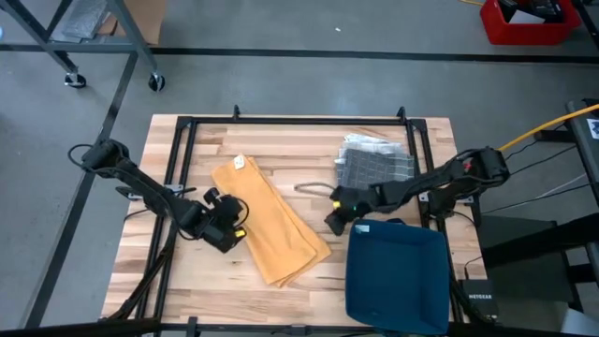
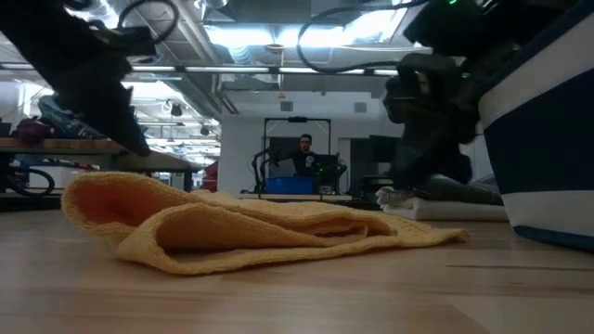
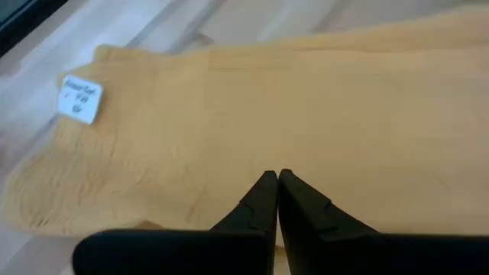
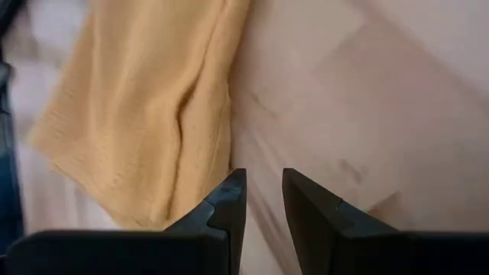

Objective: Fold towel
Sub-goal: Fold yellow towel

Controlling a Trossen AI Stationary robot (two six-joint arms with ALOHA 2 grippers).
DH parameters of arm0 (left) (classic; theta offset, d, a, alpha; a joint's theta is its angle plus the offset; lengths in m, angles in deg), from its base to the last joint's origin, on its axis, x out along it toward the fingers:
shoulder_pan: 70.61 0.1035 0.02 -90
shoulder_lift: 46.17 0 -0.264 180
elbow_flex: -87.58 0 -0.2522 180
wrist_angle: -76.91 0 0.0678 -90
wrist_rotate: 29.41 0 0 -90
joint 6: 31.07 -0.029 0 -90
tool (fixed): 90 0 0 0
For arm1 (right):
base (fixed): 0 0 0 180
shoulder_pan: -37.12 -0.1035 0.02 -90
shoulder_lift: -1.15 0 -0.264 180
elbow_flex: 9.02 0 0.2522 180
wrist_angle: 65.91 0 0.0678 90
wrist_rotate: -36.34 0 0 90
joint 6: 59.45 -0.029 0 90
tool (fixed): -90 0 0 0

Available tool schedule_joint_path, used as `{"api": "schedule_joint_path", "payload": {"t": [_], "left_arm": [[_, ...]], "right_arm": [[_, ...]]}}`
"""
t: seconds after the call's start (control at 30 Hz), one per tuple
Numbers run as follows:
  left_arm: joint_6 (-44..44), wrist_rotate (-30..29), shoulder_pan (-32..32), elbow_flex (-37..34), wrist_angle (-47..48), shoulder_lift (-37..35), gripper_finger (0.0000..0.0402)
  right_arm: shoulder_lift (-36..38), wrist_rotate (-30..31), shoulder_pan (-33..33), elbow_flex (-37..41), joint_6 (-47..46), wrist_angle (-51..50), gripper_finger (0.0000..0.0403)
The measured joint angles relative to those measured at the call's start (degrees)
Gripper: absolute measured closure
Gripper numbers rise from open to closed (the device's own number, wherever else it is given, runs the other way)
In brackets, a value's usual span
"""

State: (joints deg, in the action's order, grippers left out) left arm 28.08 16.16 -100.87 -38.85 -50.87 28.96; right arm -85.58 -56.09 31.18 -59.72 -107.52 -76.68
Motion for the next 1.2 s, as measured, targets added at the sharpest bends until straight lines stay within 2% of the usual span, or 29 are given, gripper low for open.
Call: {"api": "schedule_joint_path", "payload": {"t": [0.2,0.37,0.6,0.8,0.97,1.1,1.2], "left_arm": [[5.94,-0.06,6.14,-0.94,-0.14,0.00,0.0396],[8.04,0.04,9.55,-1.91,-0.41,0.00,0.0396],[8.57,0.79,11.88,-1.98,-0.57,0.00,0.0396],[8.18,0.81,12.85,-1.98,-0.53,0.00,0.0396],[8.15,1.11,12.91,-1.98,-0.55,0.00,0.0396],[5.21,5.22,12.89,-1.98,-0.38,0.00,0.0396],[2.59,8.25,12.89,-1.98,0.01,0.00,0.0396]], "right_arm": [[-3.84,10.06,-7.80,-2.71,-5.77,0.36,0.0311],[-6.30,18.23,-10.64,-5.08,-11.30,0.03,0.0311],[-10.20,18.30,-10.69,-7.75,-17.06,0.24,0.0311],[-10.78,19.69,-10.57,-12.85,-9.52,-3.74,0.0311],[-10.72,24.02,-9.30,-18.49,-4.76,-14.14,0.0311],[-10.72,24.38,-8.35,-21.11,-3.26,-19.84,0.0311],[-10.72,23.83,-8.13,-21.88,-2.06,-19.95,0.0311]]}}
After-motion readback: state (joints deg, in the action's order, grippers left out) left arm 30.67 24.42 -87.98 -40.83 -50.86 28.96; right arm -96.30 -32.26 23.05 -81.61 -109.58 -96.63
